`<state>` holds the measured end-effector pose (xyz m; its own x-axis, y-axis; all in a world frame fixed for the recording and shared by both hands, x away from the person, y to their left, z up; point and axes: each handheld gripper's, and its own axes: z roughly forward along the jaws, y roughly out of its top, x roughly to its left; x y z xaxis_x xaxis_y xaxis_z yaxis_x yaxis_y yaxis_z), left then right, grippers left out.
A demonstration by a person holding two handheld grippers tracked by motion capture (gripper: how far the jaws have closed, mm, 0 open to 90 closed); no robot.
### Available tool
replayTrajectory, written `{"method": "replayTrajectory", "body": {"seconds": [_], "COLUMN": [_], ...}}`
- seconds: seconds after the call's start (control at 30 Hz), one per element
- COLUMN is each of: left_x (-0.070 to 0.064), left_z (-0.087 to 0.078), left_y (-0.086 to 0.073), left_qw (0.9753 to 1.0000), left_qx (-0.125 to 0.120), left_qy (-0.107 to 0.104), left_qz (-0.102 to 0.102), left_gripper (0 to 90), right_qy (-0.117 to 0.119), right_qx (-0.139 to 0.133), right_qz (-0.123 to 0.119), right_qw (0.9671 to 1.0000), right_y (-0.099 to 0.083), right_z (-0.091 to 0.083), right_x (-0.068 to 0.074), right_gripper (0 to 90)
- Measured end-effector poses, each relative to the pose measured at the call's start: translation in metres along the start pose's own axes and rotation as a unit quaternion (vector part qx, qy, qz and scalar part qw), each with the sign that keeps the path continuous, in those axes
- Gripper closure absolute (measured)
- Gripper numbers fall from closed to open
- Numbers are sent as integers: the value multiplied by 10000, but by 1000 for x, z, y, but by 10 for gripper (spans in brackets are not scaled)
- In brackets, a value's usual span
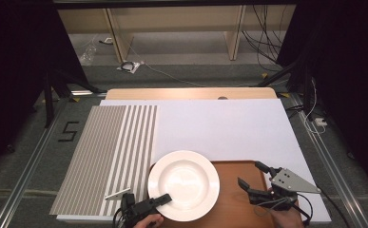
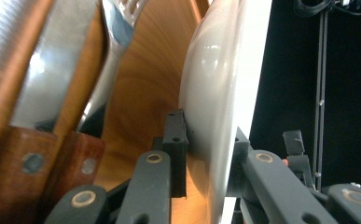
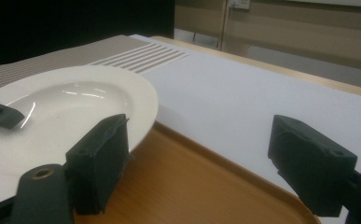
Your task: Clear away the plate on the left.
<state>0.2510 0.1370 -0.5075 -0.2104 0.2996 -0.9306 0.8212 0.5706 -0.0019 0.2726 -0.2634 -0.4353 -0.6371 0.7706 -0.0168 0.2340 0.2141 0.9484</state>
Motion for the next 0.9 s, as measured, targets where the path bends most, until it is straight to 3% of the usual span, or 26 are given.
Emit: {"method": "replayTrajectory", "body": {"seconds": [0.9], "left_x": [-6], "left_z": [30], "left_y": [-18], "left_qw": [9976], "left_qx": [643], "left_qy": [110], "left_qz": [226], "left_gripper": [767], "right_qy": [-7], "right_qx": [-6], "right_qz": [17], "right_qw": [10000], "right_y": [0], "right_z": [0], "right_x": [0], "right_gripper": [210]}}
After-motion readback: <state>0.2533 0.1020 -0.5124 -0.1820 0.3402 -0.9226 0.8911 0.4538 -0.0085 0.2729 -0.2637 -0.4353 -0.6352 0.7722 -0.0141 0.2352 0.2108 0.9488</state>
